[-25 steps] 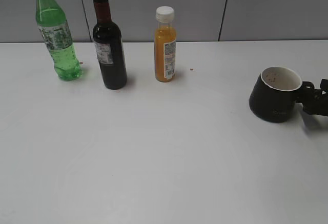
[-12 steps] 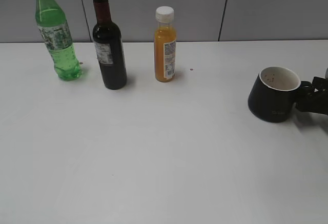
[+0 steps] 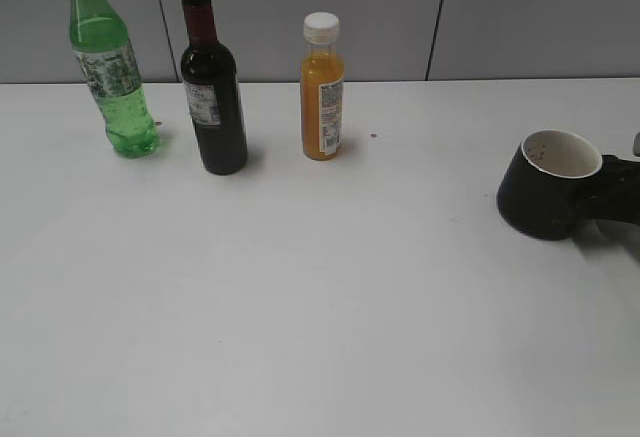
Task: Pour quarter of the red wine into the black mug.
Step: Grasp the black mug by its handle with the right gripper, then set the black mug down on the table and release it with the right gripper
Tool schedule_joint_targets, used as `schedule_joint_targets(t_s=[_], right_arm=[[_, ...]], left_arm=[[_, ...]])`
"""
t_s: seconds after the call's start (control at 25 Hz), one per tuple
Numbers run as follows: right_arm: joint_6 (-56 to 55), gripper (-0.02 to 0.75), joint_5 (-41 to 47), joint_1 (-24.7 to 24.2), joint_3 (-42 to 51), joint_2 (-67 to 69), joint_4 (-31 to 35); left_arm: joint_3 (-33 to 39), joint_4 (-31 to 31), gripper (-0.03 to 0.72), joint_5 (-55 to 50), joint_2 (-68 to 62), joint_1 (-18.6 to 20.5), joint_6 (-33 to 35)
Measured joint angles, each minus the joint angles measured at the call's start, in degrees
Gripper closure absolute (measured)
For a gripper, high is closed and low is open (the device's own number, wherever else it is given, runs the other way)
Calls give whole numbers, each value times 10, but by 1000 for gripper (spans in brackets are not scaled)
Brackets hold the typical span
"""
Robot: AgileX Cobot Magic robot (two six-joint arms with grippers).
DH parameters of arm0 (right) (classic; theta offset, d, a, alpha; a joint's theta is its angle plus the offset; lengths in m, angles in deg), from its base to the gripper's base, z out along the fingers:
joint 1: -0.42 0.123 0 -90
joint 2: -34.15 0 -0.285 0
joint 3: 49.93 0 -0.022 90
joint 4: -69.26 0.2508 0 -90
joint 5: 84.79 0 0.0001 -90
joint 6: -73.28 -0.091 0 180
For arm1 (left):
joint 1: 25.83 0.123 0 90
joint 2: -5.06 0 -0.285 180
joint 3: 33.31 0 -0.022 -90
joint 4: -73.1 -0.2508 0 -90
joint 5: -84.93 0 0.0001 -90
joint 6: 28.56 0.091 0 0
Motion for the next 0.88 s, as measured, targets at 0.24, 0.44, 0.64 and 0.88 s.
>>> schedule_joint_targets(t_s=[0.24, 0.44, 0.64, 0.88], right_arm=[[0, 666, 4, 0, 0, -6, -12], [1, 669, 25, 4, 18, -42, -65], [-22, 669, 30, 46, 26, -74, -91], [-87, 671, 30, 127, -20, -80, -157]], left_arm=[[0, 0, 99, 0, 0, 0, 0], [0, 0, 99, 0, 0, 0, 0], [0, 0, 99, 0, 0, 0, 0], [0, 0, 99, 0, 0, 0, 0]])
